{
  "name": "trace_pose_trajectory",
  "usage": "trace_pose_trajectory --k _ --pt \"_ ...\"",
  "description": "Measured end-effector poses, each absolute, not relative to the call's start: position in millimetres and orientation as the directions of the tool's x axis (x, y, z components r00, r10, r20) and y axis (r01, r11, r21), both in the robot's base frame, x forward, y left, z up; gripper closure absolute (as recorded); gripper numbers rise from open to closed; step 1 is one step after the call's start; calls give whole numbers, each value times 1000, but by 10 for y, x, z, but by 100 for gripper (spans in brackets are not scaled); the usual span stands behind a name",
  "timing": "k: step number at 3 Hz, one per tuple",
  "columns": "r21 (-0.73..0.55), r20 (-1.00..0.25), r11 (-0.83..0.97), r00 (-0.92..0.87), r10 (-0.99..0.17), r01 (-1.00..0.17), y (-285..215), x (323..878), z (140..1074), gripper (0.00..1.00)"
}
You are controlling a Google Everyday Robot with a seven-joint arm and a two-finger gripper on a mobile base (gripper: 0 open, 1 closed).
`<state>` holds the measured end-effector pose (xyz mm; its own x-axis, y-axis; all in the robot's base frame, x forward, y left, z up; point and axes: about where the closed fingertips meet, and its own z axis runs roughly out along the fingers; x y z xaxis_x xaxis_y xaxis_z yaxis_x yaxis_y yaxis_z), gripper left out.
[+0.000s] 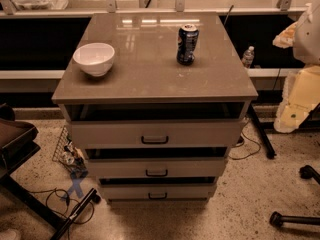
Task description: Open bottom drawer
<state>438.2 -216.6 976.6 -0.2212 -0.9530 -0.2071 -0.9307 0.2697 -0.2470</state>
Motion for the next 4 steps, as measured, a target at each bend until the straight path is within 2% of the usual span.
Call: trace_pose_trajectory --k 2,3,4 --pt "-247 -241 283 -224 -944 -927 -2083 4400 9661 0" --pt "-239 -312 306 -225 -923 -922 -1922 4397 9441 0" --pt "-133 -495 336 -231 -837 -933 -1358 4202 8676 0"
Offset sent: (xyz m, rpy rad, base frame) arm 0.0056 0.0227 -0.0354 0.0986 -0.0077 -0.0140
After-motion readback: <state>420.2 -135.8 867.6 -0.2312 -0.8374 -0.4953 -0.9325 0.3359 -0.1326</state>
